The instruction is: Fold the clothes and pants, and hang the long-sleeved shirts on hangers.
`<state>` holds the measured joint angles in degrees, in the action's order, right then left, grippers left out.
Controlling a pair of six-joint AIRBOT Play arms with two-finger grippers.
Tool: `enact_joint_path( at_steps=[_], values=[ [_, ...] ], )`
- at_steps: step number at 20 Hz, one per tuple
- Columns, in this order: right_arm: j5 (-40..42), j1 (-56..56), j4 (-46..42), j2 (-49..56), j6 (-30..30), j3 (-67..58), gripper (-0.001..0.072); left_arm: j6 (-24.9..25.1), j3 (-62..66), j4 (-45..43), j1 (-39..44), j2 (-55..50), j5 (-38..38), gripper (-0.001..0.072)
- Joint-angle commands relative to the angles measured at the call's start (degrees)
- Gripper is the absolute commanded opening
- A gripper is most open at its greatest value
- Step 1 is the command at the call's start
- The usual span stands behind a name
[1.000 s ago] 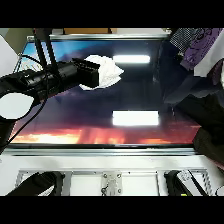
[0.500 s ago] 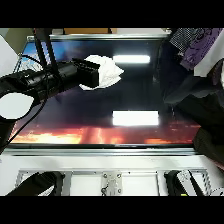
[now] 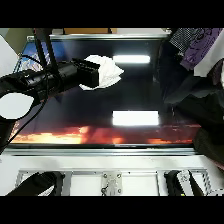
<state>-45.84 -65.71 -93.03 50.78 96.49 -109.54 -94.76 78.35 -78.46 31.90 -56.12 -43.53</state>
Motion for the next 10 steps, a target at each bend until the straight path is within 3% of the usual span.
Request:
enact_joint_path(
  at_steps=[1,10],
  values=[
    [-1.2,0.0,0.0,0.5,0.0,0.0,0.0007,0.0,0.1,0.0,0.0,0.0,0.0,0.0014],
    [-2.2,0.0,-0.9,5.8,0.0,0.0,0.0008,0.0,0.1,0.1,0.0,0.0,0.0,0.0014]
  ],
)
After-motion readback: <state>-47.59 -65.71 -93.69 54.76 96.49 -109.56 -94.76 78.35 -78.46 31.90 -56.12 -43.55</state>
